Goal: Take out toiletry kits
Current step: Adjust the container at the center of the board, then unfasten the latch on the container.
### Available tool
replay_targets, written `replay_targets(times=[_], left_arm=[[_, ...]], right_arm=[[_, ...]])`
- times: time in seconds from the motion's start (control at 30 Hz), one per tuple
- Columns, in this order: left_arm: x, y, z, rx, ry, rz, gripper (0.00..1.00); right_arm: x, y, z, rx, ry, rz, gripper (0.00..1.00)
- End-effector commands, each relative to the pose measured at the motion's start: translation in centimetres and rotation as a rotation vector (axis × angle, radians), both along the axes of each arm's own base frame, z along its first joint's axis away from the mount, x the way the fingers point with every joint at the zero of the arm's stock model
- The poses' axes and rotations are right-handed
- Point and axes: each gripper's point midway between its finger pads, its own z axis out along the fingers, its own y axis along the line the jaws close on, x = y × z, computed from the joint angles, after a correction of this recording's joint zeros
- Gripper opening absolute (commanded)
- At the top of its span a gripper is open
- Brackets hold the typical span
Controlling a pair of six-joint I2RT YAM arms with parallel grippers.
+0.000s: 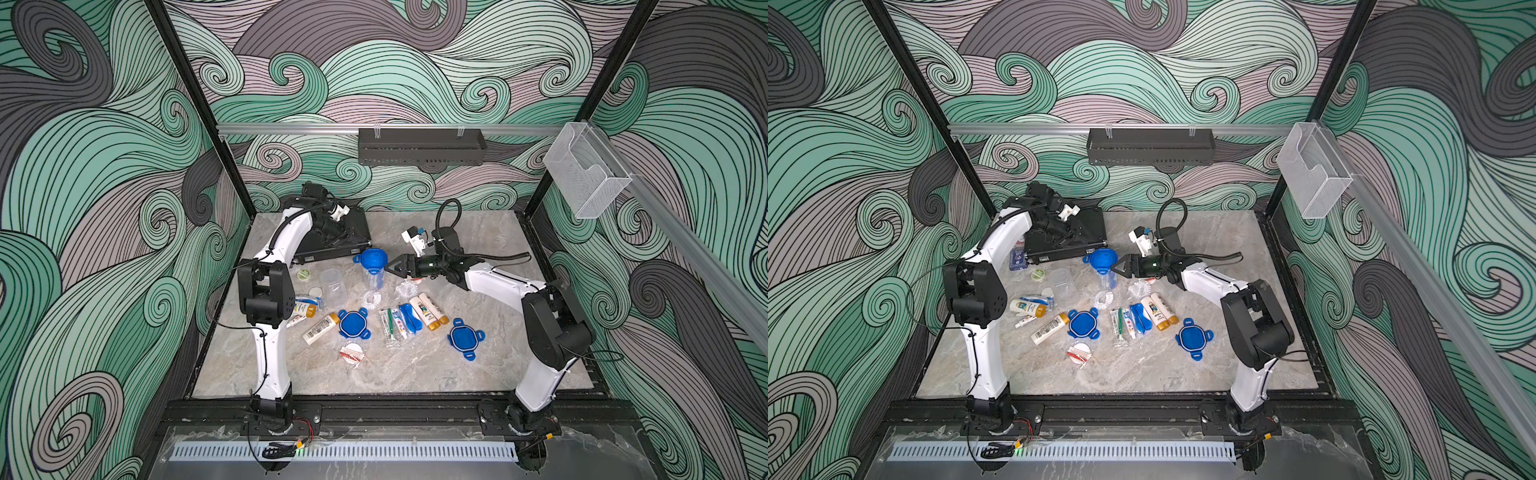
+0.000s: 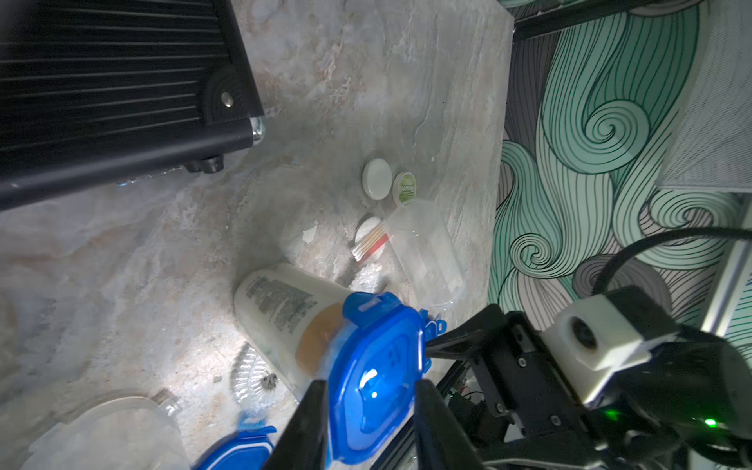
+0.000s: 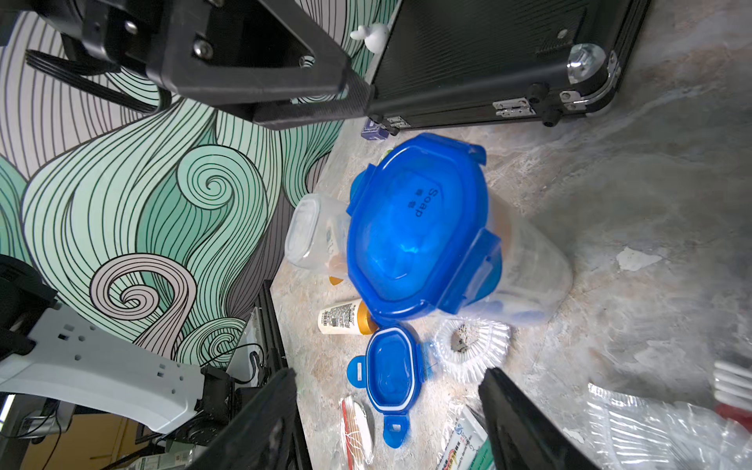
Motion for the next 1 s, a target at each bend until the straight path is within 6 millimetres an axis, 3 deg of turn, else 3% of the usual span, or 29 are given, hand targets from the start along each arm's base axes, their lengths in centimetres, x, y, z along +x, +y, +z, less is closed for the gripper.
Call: replay_targets(times=[0.0, 0.07, 0.13, 0.33, 0.47, 0.7, 0.97], left_arm=[[-0.7, -0.7, 5.1, -0.117, -0.097, 0.011, 0.22], [-0.7, -2.4, 6.0, -0.237, -0.113, 0.000, 0.14], [-0.5, -3.9, 5.6, -0.315, -0.104, -0.009, 0.12], [-0.2, -7.3, 2.3, -0.411, 0.030, -0.105, 0.08], [-0.4, -8.2, -0.4, -0.402, 0.075, -0.113, 0.05], [-0.8, -7.4, -3.1, -0.382, 0.136, -0.082, 0.00], [-2.1, -6.6, -5.7, -0.360, 0.200, -0.068, 0.01]], right_arm=[[-0.7, 0.9, 1.9, 0.077, -0.116, 0.018, 0.75], [-1.2, 1.4, 2.0, 0.105, -0.155, 0.021, 0.75], [-1.7, 2.2, 1.9, 0.116, -0.183, 0.025, 0.76], [-1.6, 3.0, 1.4, 0.143, -0.201, 0.005, 0.77], [-1.6, 2.9, 1.3, 0.155, -0.216, -0.005, 0.77], [-1.5, 3.0, 0.6, 0.133, -0.196, 0.001, 0.77], [-1.2, 3.1, 0.0, 0.132, -0.166, -0.012, 0.77]])
